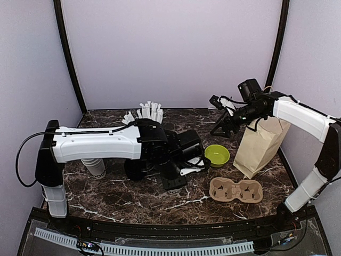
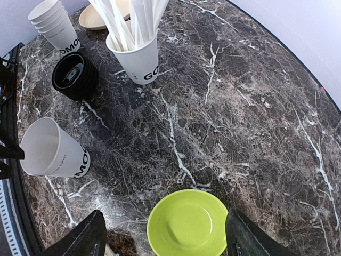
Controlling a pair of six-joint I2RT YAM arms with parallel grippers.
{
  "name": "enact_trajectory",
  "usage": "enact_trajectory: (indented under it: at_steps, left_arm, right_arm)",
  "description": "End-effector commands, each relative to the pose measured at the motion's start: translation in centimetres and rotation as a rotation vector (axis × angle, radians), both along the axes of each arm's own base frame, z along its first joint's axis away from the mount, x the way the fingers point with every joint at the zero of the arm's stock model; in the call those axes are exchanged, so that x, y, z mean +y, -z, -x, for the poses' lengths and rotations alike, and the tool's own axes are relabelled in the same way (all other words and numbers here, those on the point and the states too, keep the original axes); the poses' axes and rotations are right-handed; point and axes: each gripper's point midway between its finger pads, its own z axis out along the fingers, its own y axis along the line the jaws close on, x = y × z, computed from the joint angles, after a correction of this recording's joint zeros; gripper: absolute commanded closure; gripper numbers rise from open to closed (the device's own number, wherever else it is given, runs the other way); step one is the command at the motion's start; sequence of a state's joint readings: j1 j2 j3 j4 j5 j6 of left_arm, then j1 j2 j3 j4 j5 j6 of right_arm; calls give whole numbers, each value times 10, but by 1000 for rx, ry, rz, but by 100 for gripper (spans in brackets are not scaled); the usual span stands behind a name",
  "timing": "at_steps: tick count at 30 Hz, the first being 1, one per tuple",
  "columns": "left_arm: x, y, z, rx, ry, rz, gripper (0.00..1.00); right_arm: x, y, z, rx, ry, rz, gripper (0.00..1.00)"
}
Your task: Pack the takeout coffee
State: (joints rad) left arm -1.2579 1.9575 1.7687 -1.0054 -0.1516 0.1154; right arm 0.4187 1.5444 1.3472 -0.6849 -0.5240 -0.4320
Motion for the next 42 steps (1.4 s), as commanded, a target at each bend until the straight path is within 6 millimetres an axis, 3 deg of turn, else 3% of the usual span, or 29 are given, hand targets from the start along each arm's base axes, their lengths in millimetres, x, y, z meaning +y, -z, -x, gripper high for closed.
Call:
enact_trajectory:
  at_steps: [1, 4, 6, 10, 13, 15, 25, 34, 42]
  left_arm:
    - [11, -66, -10, -112, -54, 104, 50]
    - [37, -93, -42, -147, -235, 176, 43]
    - [61, -91, -65, -128, -378, 190, 43]
    - [105, -55, -96, -111, -612, 117, 46]
    - [126, -27, -103, -78, -728, 73, 50]
    - [132, -17, -103, -58, -760, 76, 51]
    - [119, 31, -106, 32, -802, 75, 44]
    - [129, 56, -112, -7, -868, 0, 51]
    - [132, 67, -103, 29, -874, -25, 67]
  right_arm:
    - [0, -14, 8, -46, -5, -37, 23]
    - [-3, -11, 13, -60, -1, -40, 23]
    - [-4, -8, 15, -71, 1, -40, 23]
    - [-6, -2, 20, -78, 3, -43, 23]
    - [-9, 3, 19, -101, 9, -36, 23]
    - [-10, 8, 18, -110, 11, -30, 23]
    - [-12, 9, 20, -125, 9, -25, 24]
    - [-11, 6, 20, -131, 6, -31, 24]
    - [-8, 9, 20, -113, -2, -42, 24]
